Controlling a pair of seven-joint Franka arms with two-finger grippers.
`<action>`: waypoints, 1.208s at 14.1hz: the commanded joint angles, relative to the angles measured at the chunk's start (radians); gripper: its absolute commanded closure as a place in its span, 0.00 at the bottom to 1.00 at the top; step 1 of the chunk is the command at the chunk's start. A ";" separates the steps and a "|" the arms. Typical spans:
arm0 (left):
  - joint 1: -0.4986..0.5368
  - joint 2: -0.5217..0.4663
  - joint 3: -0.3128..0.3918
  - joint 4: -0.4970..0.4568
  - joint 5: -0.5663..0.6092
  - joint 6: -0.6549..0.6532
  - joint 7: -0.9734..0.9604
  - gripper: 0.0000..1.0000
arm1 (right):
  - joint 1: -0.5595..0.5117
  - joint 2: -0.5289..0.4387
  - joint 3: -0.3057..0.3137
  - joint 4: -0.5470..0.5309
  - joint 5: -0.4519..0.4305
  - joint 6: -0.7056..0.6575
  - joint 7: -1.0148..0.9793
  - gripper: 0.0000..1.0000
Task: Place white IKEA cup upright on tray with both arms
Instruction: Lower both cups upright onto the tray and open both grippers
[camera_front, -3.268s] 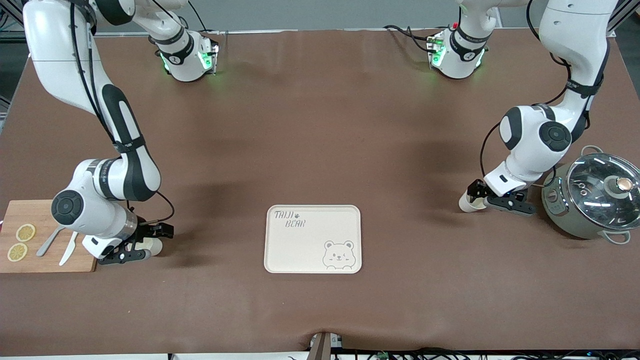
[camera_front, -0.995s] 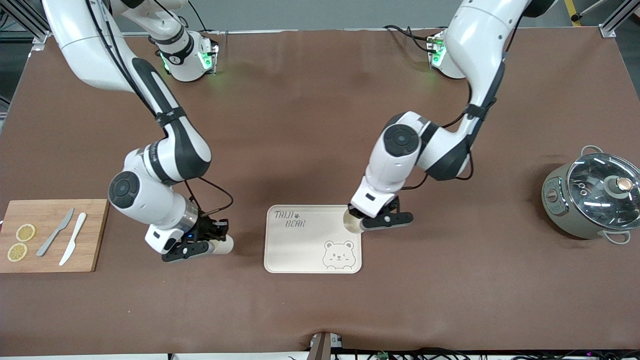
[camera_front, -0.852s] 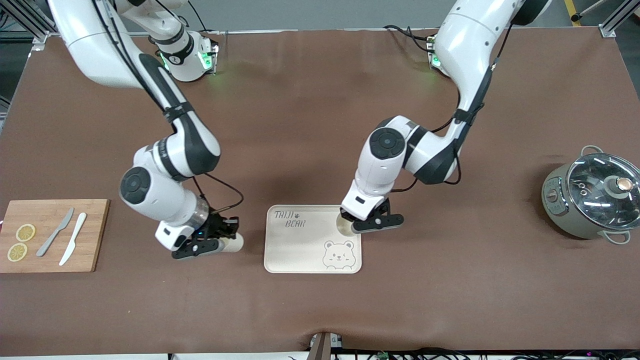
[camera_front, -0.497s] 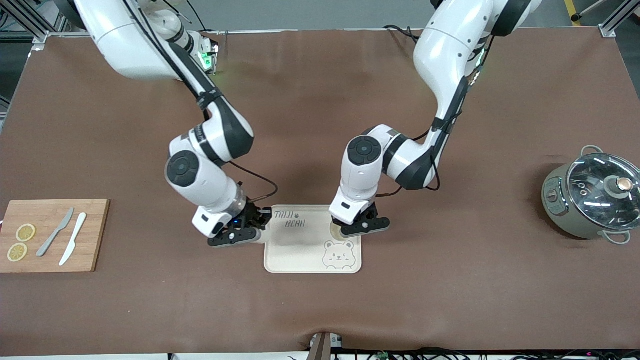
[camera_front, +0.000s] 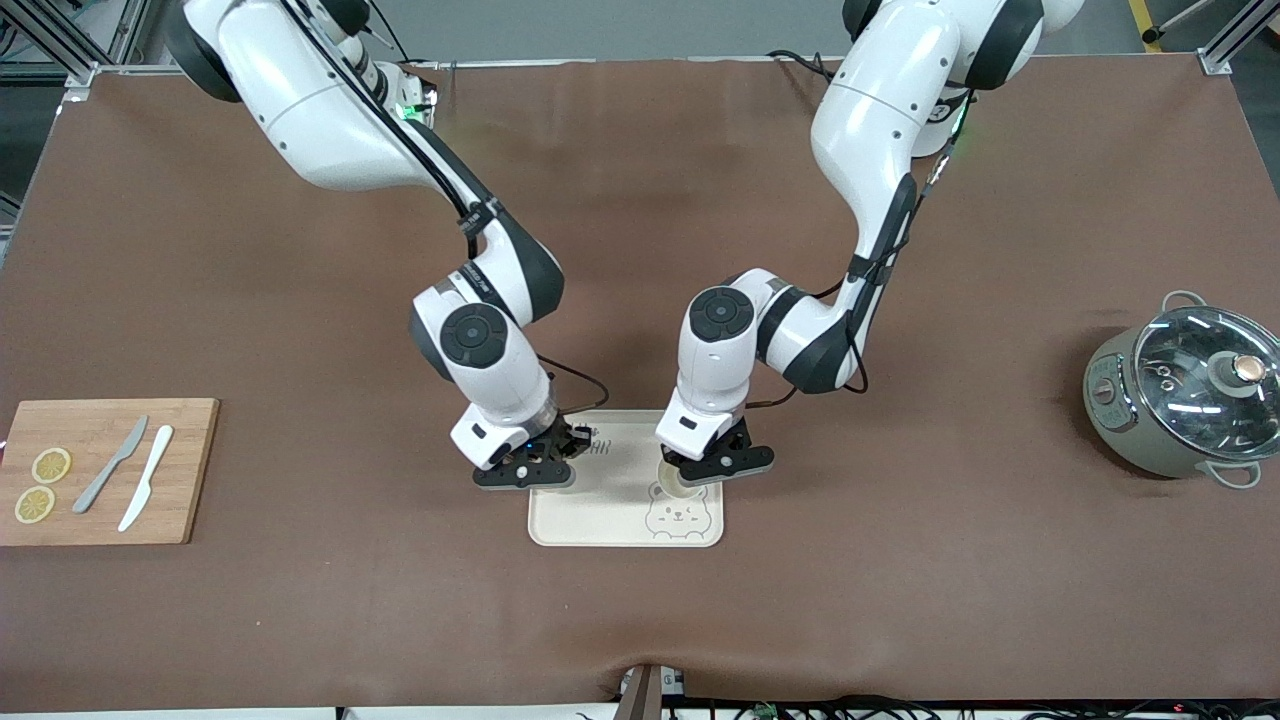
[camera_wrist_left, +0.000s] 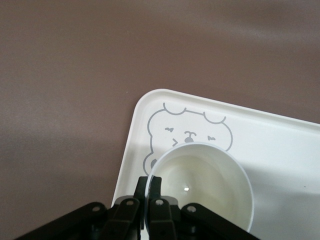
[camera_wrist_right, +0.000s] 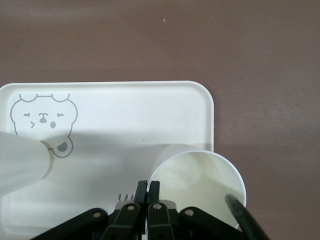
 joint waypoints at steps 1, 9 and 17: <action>-0.019 0.015 0.022 0.028 0.026 0.004 -0.035 1.00 | 0.041 0.062 -0.036 0.085 -0.038 -0.009 0.057 1.00; -0.020 0.032 0.026 0.025 0.031 0.043 -0.036 1.00 | 0.067 0.088 -0.056 0.099 -0.032 0.009 0.120 0.97; -0.019 0.024 0.026 0.024 0.031 0.044 -0.032 0.00 | 0.081 0.098 -0.054 0.102 -0.030 0.011 0.128 0.35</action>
